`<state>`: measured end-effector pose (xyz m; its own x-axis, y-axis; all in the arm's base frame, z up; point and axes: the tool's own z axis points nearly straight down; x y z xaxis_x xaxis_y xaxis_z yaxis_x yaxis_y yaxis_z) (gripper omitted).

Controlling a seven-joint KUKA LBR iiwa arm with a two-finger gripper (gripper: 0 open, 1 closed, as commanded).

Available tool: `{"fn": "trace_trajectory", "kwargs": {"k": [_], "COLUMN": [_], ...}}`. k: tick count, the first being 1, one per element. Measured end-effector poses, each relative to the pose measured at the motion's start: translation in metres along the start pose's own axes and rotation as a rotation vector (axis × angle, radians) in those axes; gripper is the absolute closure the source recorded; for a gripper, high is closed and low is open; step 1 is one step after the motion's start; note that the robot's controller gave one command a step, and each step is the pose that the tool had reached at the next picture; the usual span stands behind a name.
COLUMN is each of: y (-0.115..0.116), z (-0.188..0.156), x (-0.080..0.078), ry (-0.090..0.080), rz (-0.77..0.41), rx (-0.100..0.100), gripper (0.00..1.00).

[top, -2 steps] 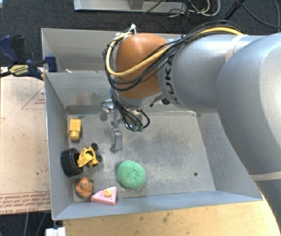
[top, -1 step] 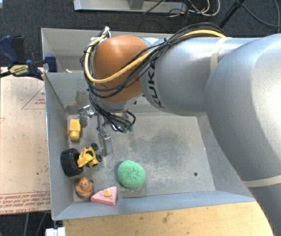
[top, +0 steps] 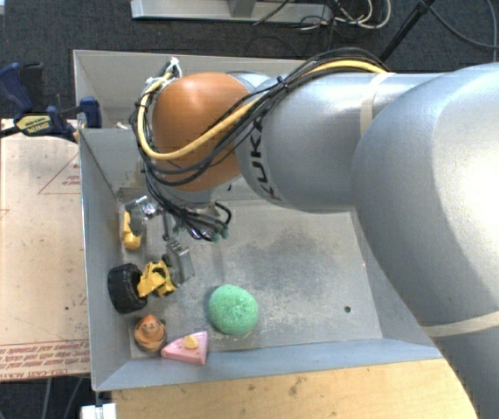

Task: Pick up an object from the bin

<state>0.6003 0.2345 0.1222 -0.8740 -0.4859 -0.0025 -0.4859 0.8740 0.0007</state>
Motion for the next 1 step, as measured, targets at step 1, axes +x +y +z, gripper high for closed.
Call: {"fn": "trace_trajectory", "kwargs": {"k": [1], "y": [0.0099], "z": [0.0398], "x": [0.0086], "ry": [-0.001], "rz": [-0.297], "rx": [0.0], "gripper": [0.0]}}
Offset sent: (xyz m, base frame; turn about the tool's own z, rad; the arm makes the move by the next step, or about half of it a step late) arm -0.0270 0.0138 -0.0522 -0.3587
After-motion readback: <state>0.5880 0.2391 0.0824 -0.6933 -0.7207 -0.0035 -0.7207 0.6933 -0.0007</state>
